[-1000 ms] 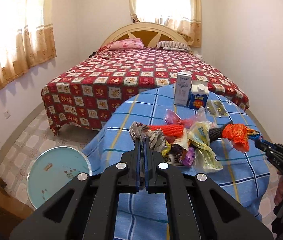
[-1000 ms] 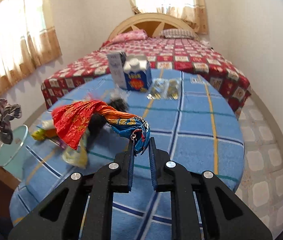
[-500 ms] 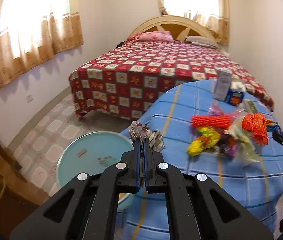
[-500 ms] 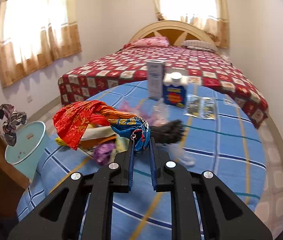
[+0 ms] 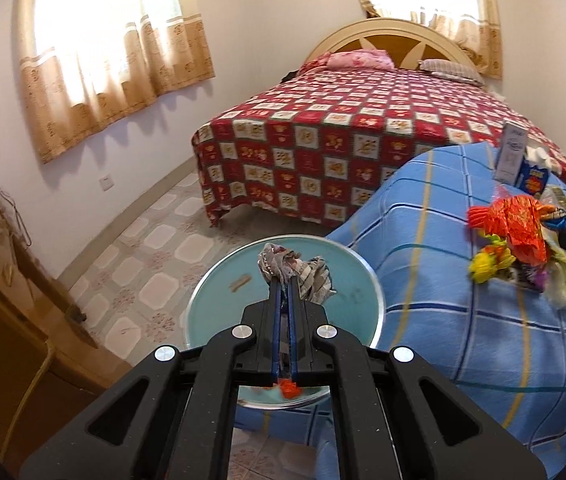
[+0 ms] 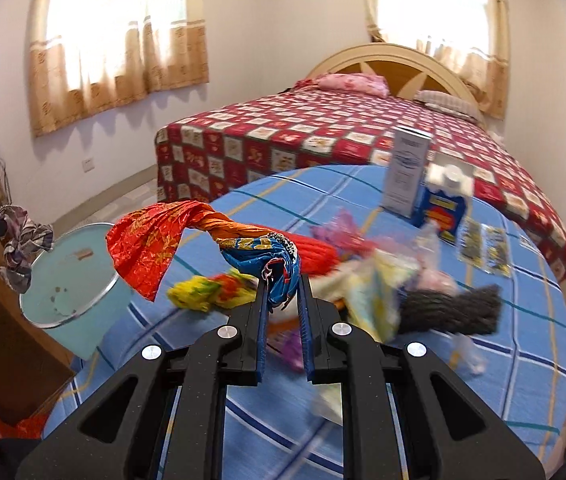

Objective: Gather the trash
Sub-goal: 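Carry the cloth in the left tool and wrapper in the right tool over the bin, then open both tools to drop the cloth and wrapper into the bin, then close the left tool on the yellow wrapper while the right tool closes on the clear printed bag, then carry the yellow wrapper and clear bag in both tools over the bin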

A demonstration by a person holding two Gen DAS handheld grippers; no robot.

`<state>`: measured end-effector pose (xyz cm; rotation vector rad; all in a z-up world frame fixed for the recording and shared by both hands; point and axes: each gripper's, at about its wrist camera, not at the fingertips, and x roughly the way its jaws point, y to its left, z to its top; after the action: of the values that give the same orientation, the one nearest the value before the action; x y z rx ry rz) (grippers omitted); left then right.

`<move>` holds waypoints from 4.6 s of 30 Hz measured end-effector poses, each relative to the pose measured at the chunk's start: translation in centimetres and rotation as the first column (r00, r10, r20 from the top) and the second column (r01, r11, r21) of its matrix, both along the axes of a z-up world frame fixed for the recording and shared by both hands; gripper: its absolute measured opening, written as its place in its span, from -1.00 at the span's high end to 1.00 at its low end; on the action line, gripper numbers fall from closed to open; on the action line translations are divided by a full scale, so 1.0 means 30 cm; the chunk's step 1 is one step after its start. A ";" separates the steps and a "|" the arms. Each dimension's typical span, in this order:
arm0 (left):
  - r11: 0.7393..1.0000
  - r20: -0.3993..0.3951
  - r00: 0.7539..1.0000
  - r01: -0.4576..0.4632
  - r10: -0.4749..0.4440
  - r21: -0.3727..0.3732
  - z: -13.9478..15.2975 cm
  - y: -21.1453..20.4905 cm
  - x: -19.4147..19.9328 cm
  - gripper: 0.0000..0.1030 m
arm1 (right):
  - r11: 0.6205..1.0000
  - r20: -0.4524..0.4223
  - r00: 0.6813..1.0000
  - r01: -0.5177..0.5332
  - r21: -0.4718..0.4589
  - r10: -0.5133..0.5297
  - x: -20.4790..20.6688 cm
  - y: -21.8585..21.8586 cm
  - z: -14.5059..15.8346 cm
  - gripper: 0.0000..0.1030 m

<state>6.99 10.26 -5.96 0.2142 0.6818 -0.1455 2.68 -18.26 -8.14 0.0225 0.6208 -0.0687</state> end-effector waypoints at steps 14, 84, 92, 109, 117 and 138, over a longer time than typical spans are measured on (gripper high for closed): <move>0.996 -0.058 0.994 -0.092 0.093 0.010 -0.073 0.132 0.066 0.95 | 0.993 -0.029 0.994 -0.107 -0.051 0.106 0.163 0.219 -0.019 0.72; 0.994 -0.191 0.976 0.104 -0.109 -0.035 -0.238 -0.276 0.036 -0.37 | 0.982 -0.066 0.983 0.174 0.069 -0.170 -0.157 -0.181 -0.124 -0.46; 0.978 -0.146 0.970 0.183 -0.196 -0.099 -0.187 -0.478 0.057 -0.48 | 0.982 -0.101 0.983 0.164 0.096 -0.154 -0.144 -0.210 -0.162 -0.65; 0.953 -0.206 0.930 0.290 -0.303 -0.092 -0.271 -0.637 0.091 0.57 | 0.981 -0.185 0.980 0.110 0.158 -0.080 -0.094 -0.211 -0.211 0.25; 0.944 -0.144 0.934 0.318 -0.327 -0.086 -0.184 -0.590 0.010 0.58 | 0.985 -0.074 0.992 0.109 0.131 -0.100 -0.177 -0.191 -0.123 0.37; 0.990 -0.086 0.987 0.137 -0.139 -0.035 -0.083 -0.230 -0.032 0.58 | 0.999 0.004 1.000 -0.027 0.044 0.027 -0.123 0.000 0.022 0.37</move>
<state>6.04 3.36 -8.45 0.2283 0.7523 -0.2988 -1.00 -18.26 -7.48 0.0571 0.6194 -0.0292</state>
